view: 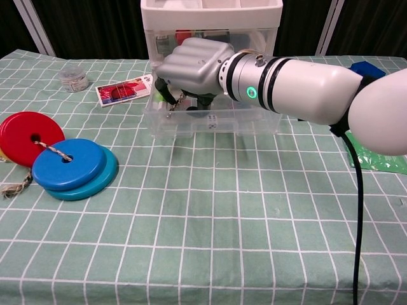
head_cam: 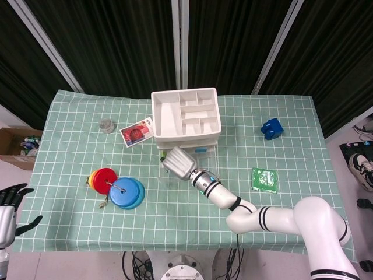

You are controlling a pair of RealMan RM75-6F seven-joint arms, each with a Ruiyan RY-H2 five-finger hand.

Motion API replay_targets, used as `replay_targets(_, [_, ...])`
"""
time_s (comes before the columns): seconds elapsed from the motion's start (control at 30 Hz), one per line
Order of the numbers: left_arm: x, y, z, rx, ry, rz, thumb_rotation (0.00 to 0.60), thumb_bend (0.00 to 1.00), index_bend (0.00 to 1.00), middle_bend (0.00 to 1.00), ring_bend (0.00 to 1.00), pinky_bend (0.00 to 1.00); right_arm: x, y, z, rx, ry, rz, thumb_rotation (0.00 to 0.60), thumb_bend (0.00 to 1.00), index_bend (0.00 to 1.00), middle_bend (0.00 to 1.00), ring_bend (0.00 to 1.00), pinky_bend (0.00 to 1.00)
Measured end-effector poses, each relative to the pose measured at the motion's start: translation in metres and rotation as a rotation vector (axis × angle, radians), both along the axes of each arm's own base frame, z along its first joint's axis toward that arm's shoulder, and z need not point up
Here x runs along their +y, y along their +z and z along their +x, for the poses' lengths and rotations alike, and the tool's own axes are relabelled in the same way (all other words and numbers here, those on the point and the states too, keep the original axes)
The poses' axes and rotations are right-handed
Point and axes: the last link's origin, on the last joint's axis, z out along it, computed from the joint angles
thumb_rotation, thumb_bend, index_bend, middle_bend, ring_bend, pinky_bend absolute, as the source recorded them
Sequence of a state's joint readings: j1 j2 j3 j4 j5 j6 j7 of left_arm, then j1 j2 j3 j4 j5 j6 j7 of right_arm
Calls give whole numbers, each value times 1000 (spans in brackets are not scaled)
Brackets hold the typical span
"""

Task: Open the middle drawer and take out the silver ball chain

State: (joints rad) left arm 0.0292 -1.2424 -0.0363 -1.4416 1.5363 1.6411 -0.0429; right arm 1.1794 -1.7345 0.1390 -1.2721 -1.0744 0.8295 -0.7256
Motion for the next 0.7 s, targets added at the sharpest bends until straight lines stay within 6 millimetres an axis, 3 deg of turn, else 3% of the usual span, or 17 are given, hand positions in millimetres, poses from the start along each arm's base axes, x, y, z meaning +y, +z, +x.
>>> replay_targets(0.37, [0,0,0,0,-2,1,600,40,296,216,179,192,-2,-1,0,-16,-4,-5,600,321,564,918,904,903])
replay_targets(0.7, [0,1,0,-1,-2,3,600,40,296,216,180,192,-2,-2,-2,-23,-5,-10,600,408,648,930,916,915])
